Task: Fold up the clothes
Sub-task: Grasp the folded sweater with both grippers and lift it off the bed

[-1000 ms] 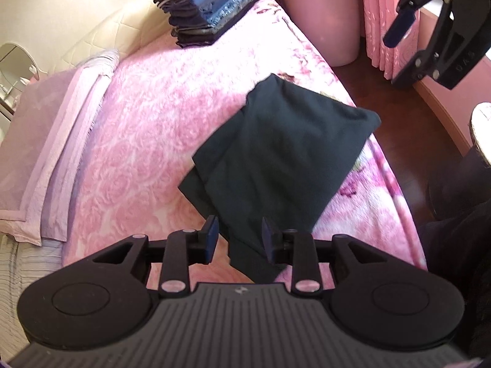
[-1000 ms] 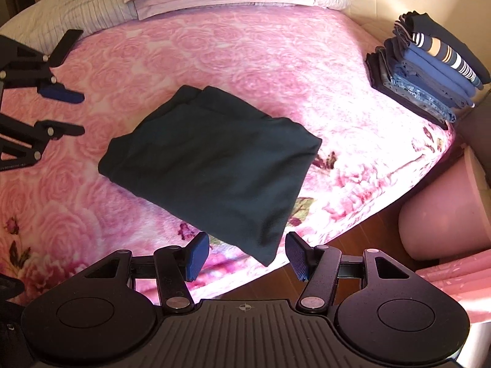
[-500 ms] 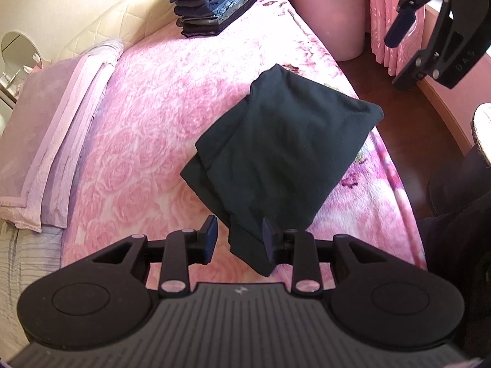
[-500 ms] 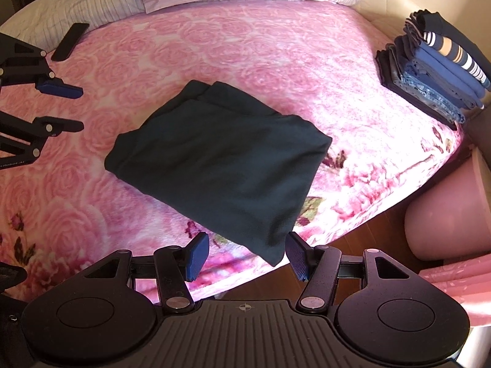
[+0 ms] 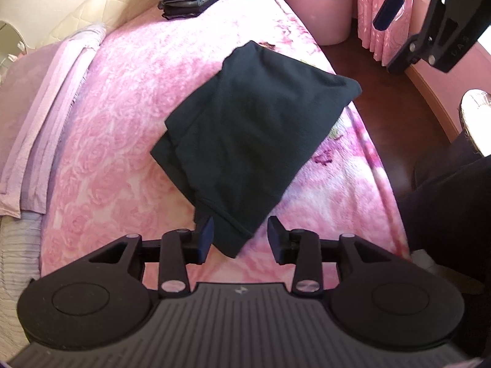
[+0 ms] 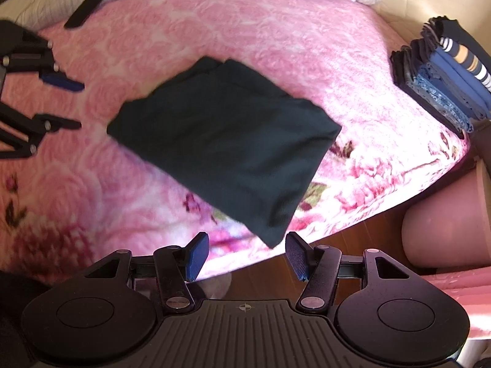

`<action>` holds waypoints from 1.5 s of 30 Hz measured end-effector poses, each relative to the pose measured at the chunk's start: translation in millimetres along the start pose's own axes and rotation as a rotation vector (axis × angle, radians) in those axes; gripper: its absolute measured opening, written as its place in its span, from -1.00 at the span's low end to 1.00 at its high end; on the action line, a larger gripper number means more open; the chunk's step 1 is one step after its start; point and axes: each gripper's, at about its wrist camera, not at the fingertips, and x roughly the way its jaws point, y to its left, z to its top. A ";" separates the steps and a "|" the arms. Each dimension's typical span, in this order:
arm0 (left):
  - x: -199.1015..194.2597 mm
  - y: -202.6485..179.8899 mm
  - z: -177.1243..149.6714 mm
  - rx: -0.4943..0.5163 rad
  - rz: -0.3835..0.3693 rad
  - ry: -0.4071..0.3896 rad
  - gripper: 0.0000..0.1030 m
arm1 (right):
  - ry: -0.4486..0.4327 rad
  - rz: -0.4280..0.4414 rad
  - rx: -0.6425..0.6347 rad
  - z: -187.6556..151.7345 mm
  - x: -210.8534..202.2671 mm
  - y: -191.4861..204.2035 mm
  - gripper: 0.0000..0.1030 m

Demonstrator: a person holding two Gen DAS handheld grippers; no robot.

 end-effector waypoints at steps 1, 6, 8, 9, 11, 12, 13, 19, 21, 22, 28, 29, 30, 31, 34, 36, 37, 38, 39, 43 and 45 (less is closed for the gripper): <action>3.8 -2.7 0.3 -0.004 -0.002 0.008 -0.24 | 0.004 -0.003 -0.026 -3.1 4.9 -0.3 0.42; 31.0 -23.8 1.6 0.059 0.032 0.024 -0.04 | -0.034 -0.041 -0.220 -18.3 37.0 3.6 0.58; 48.5 -34.6 1.6 0.118 0.067 0.021 -0.02 | -0.070 -0.064 -0.308 -25.4 56.8 7.9 0.58; 58.5 -40.4 1.8 0.153 0.089 0.021 0.03 | -0.090 -0.076 -0.357 -29.4 69.2 11.1 0.58; 78.6 -49.3 1.8 0.206 0.109 0.023 0.10 | -0.133 -0.093 -0.453 -37.2 94.7 18.0 0.58; 86.9 -51.7 1.6 0.221 0.114 0.021 0.13 | -0.154 -0.100 -0.499 -40.8 107.2 21.1 0.58; 94.1 -52.6 1.2 0.231 0.119 0.016 0.13 | -0.177 -0.110 -0.534 -43.0 117.5 22.9 0.58; 122.9 -50.1 -1.6 0.267 0.168 0.015 0.21 | -0.265 -0.127 -0.610 -43.9 160.8 23.1 0.57; 128.1 -50.6 -0.7 0.278 0.170 0.014 0.21 | -0.265 -0.113 -0.611 -39.3 165.1 16.4 0.55; 130.8 -51.2 -0.1 0.286 0.171 0.014 0.21 | -0.260 -0.106 -0.611 -36.1 164.8 13.4 0.15; 142.3 -59.6 8.3 0.413 0.216 -0.024 0.21 | -0.262 0.009 -0.525 -9.5 136.4 -19.0 -0.57; 145.3 -60.1 9.9 0.436 0.227 -0.027 0.21 | -0.274 0.007 -0.523 -6.9 129.9 -22.7 -0.57; 149.2 -60.0 10.7 0.458 0.239 -0.025 0.21 | -0.278 0.002 -0.523 -6.3 125.9 -25.1 -0.57; 153.7 -59.5 10.9 0.479 0.247 -0.020 0.17 | -0.281 -0.004 -0.524 -6.0 122.2 -27.4 -0.57; 162.3 -51.1 11.4 0.496 0.224 0.002 -0.26 | -0.271 -0.029 -0.533 -11.0 120.1 -27.6 -0.57; 161.4 -44.8 12.1 0.477 0.190 0.008 -0.46 | -0.274 -0.046 -0.556 -19.1 120.9 -24.1 -0.56; 159.7 -43.2 12.4 0.474 0.182 0.007 -0.58 | -0.277 -0.056 -0.569 -21.4 123.2 -21.4 -0.52; 157.0 -41.7 12.1 0.470 0.178 0.004 -0.61 | -0.274 -0.071 -0.579 -24.9 126.6 -17.9 -0.48; 154.5 -40.1 12.3 0.461 0.173 0.001 -0.65 | -0.272 -0.087 -0.589 -28.6 130.2 -14.2 -0.33; 147.9 -33.1 17.9 0.396 0.135 -0.001 -0.72 | -0.276 -0.141 -0.624 -41.1 145.2 1.7 0.72; 145.3 -27.4 22.3 0.358 0.114 0.004 -0.74 | -0.279 -0.127 -0.643 -42.0 154.0 5.3 0.71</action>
